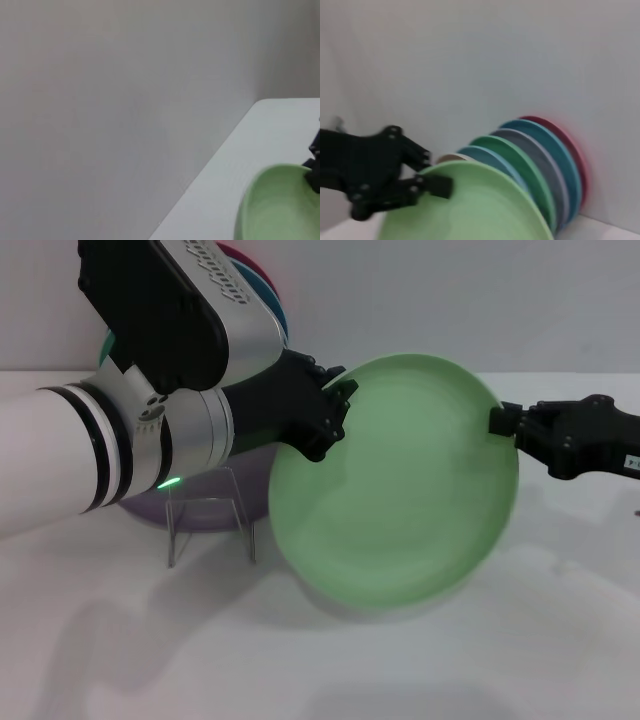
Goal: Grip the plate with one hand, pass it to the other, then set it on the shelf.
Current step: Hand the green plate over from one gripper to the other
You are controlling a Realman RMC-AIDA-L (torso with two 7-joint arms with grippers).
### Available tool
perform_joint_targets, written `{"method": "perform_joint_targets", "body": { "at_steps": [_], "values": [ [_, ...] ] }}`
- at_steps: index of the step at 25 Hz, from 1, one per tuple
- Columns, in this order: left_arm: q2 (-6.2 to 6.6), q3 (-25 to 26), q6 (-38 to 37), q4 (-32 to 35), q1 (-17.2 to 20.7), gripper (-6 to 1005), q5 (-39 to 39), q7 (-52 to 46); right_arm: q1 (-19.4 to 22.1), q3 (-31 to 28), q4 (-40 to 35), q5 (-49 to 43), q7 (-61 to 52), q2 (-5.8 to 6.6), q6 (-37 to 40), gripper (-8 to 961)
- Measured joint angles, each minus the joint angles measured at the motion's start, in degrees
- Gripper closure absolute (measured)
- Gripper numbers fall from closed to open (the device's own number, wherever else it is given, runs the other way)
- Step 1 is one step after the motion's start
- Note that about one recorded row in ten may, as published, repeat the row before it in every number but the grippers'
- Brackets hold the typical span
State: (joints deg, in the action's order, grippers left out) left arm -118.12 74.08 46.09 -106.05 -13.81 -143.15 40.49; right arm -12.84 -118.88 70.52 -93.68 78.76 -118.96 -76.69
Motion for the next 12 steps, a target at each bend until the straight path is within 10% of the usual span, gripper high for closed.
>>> {"method": "perform_joint_targets", "body": {
  "at_steps": [12],
  "values": [
    [-0.03,-0.5,-3.6,-1.0,0.6,928,1.0,2.5,0.8,-17.2,-13.5,8.6,1.9,-0.07,-14.0,712]
  ]
}}
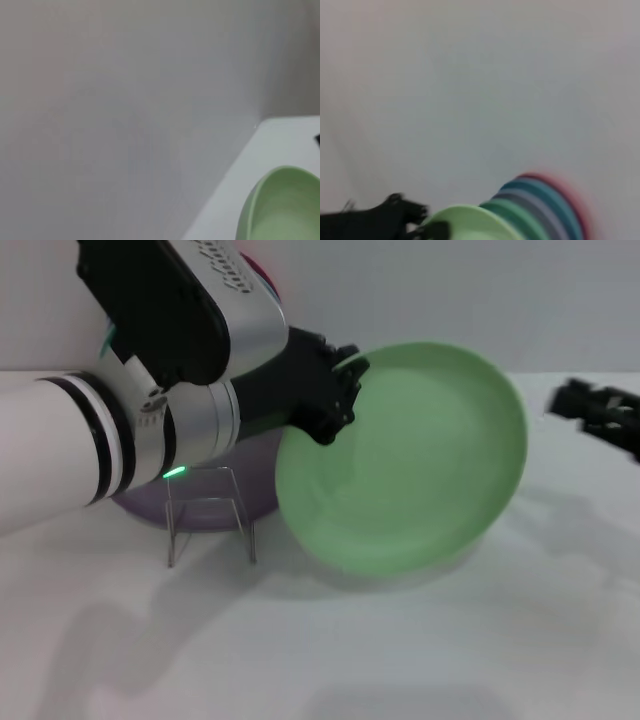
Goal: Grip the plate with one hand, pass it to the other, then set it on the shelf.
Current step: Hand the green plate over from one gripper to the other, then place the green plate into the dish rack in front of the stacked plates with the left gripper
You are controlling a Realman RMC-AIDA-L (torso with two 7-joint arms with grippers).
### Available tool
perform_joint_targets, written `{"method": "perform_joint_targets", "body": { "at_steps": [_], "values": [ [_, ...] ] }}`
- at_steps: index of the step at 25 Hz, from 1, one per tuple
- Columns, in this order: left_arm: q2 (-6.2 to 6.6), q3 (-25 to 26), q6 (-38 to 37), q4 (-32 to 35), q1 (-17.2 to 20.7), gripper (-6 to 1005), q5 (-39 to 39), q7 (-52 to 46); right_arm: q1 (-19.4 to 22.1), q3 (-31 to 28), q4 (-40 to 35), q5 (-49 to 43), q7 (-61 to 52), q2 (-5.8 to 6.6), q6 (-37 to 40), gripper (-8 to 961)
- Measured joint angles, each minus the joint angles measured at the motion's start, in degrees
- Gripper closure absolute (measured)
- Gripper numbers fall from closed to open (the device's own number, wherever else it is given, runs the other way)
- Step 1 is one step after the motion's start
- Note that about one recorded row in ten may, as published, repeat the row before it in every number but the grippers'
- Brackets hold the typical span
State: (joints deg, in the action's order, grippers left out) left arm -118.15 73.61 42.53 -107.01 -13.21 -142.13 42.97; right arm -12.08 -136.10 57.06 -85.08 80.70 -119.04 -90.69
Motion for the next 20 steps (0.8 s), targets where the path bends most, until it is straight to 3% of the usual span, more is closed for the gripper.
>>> {"method": "perform_joint_targets", "body": {
  "at_steps": [1,3,4,5,7,8,9,11,12,13,14,15,16,18,19,20],
  "values": [
    [0.03,-0.4,-1.4,-0.4,0.6,928,0.1,0.8,0.0,0.0,0.0,0.0,0.0,0.00,0.0,674],
    [0.11,-2.9,-10.1,-1.1,4.1,928,0.5,6.5,1.0,-9.5,-4.3,0.4,2.2,-0.25,-3.5,598],
    [0.11,-2.9,-10.1,-1.1,4.1,928,0.5,6.5,1.0,-9.5,-4.3,0.4,2.2,-0.25,-3.5,559],
    [0.15,-4.5,-14.9,-1.1,5.5,928,0.6,9.2,1.5,-12.8,-5.5,0.5,3.4,-0.40,-4.4,521],
    [0.33,-8.9,-26.9,0.0,8.4,928,0.5,15.7,2.5,-18.3,-7.4,0.6,5.5,-0.53,-5.1,437],
    [0.72,-14.6,-43.2,2.9,10.8,928,-0.7,21.5,3.0,-21.5,-8.4,0.5,6.6,-0.53,-5.5,392],
    [0.72,-14.6,-43.2,2.9,10.8,928,-0.7,21.5,3.0,-21.5,-8.4,0.5,6.6,-0.53,-5.5,346],
    [1.36,-19.4,-59.7,7.2,11.4,928,-3.8,23.4,3.1,-23.1,-8.9,0.3,7.3,-0.52,-5.7,255],
    [1.94,-21.4,-67.8,10.1,11.1,928,-6.4,22.6,3.1,-23.3,-9.2,0.2,7.7,-0.51,-5.6,255],
    [3.72,-24.1,-80.9,15.9,10.1,930,-13.1,17.8,2.9,-23.3,-10.1,-0.3,8.3,-0.39,-5.3,255],
    [3.72,-24.1,-80.9,15.9,10.1,931,-13.1,17.8,2.9,-23.3,-10.1,-0.3,8.3,-0.39,-5.3,255],
    [6.01,-24.3,-91.1,21.2,9.0,933,-20.0,8.0,2.3,-23.4,-11.0,-1.1,8.7,-0.25,-5.1,255],
    [6.01,-24.3,-91.1,21.2,9.0,933,-20.0,8.0,2.3,-23.4,-11.0,-1.1,8.7,-0.25,-5.1,255],
    [8.98,-23.0,-104.2,30.5,6.6,933,-24.0,-9.3,1.6,-23.5,-11.9,-2.0,8.9,-0.10,-4.6,255],
    [8.98,-23.0,-104.2,30.5,6.6,933,-24.0,-9.3,1.6,-23.5,-11.9,-2.0,8.9,-0.10,-4.6,255],
    [9.75,-22.7,-108.5,35.3,5.3,933,-23.9,-13.2,1.4,-23.4,-11.9,-2.2,9.0,-0.06,-4.4,255]
  ]
}}
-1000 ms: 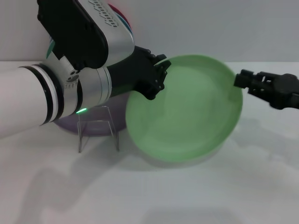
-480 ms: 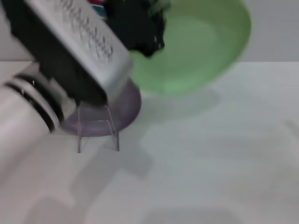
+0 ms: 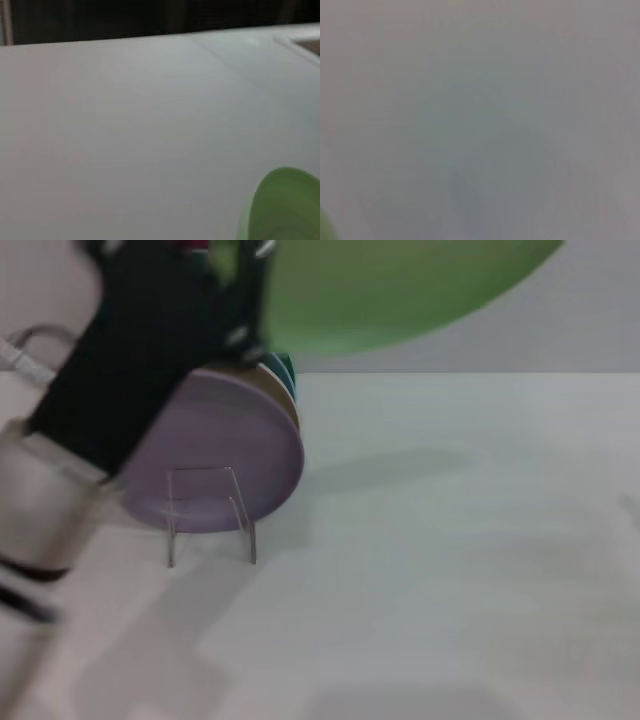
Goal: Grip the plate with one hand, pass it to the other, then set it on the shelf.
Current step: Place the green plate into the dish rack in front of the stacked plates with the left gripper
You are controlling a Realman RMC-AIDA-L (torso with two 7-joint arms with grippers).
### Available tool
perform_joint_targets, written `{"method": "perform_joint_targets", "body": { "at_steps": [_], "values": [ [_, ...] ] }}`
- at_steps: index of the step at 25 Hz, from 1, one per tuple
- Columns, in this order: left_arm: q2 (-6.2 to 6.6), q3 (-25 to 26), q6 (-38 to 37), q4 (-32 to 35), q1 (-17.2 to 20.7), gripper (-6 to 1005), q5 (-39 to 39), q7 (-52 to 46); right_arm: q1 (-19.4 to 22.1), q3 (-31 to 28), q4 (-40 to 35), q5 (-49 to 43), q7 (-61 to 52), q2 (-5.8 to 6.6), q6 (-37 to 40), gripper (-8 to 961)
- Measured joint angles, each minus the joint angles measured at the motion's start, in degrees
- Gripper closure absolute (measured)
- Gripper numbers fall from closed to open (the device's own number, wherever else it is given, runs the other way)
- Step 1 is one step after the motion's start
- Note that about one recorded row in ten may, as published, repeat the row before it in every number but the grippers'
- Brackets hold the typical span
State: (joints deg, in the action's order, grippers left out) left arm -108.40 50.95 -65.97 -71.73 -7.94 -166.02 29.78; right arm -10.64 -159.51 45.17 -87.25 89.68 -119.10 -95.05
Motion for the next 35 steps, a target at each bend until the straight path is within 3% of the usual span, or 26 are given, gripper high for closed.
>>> {"method": "perform_joint_targets", "body": {
  "at_steps": [2,3,4,5,6,8,9,11,26,35],
  "values": [
    [0.66,0.7,-10.9,11.3,-3.4,933,0.0,-6.4,-0.1,0.1,0.0,0.0,0.0,0.03,0.0,255],
    [0.25,2.1,-20.7,23.8,-7.1,933,0.1,-12.5,-0.2,0.2,0.0,0.0,0.0,0.10,0.0,255],
    [0.25,2.1,-20.7,23.8,-7.1,933,0.1,-12.5,-0.2,0.2,0.0,0.0,0.0,0.10,0.0,255],
    [-0.96,4.2,-29.3,37.3,-11.2,933,0.2,-18.1,-0.3,0.3,0.0,0.0,0.1,0.14,0.0,255],
    [-0.96,4.2,-29.3,37.3,-11.2,933,0.2,-18.1,-0.3,0.3,0.0,0.0,0.1,0.14,0.0,255],
    [-2.74,6.4,-36.2,51.4,-15.6,934,0.3,-22.0,-0.4,0.4,-0.1,0.0,0.1,0.17,-0.1,255],
    [-2.74,6.4,-36.2,51.4,-15.6,934,0.3,-22.0,-0.4,0.4,-0.1,0.0,0.1,0.17,-0.1,255],
    [-3.57,7.0,-38.0,57.8,-17.7,934,0.4,-21.7,-0.5,0.4,-0.1,0.0,0.1,0.17,-0.4,255],
    [-3.89,5.0,-37.4,66.6,-20.3,934,0.4,-20.1,-1.3,2.0,-0.7,0.0,0.1,0.12,-0.8,255],
    [-3.89,4.6,-35.0,67.6,-20.8,935,0.4,-18.7,-1.5,2.8,-0.7,0.1,1.4,0.09,-2.1,255]
  ]
}}
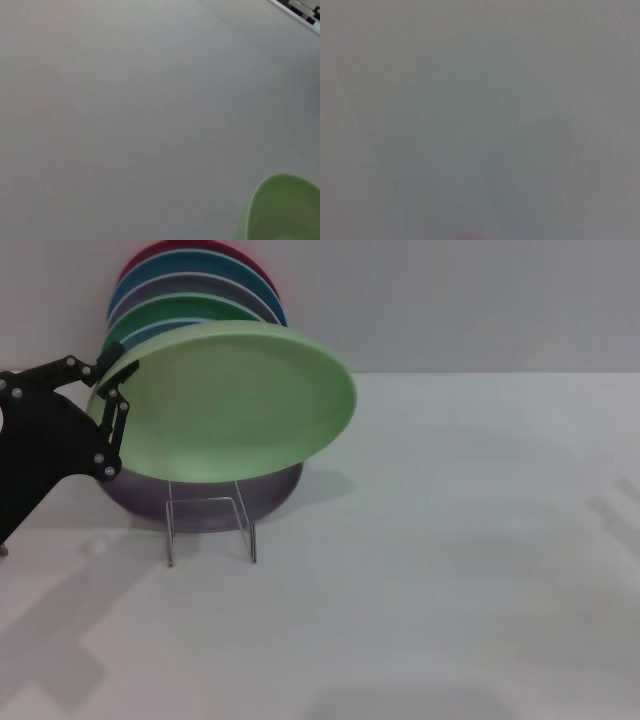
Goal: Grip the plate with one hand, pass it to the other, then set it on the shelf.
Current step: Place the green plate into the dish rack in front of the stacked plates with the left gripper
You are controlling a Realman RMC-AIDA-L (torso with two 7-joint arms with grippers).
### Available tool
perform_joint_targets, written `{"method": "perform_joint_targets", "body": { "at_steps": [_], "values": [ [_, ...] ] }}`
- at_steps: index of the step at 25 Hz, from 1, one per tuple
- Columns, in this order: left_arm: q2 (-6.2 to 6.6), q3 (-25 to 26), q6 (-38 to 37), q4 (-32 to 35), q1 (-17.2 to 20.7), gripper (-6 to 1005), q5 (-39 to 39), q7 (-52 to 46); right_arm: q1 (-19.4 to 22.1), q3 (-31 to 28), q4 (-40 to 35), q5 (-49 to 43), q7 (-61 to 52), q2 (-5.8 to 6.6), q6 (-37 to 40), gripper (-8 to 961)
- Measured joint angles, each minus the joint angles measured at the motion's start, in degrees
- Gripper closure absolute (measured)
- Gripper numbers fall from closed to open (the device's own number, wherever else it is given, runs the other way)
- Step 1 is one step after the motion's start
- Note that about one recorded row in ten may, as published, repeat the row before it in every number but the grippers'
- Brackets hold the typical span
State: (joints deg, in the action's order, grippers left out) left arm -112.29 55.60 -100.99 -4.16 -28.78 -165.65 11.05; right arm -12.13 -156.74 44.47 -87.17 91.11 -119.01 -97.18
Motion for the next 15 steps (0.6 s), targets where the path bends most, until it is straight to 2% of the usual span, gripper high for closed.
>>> {"method": "perform_joint_targets", "body": {
  "at_steps": [12,15],
  "values": [
    [0.05,0.0,3.2,1.2,-0.2,935,0.1,0.6,-0.1,0.7,0.0,0.0,0.0,0.00,-0.1,255],
    [-0.35,-0.1,3.3,1.3,0.3,934,0.1,1.0,-0.1,0.9,0.0,-0.1,0.1,0.02,-0.1,255]
  ]
}}
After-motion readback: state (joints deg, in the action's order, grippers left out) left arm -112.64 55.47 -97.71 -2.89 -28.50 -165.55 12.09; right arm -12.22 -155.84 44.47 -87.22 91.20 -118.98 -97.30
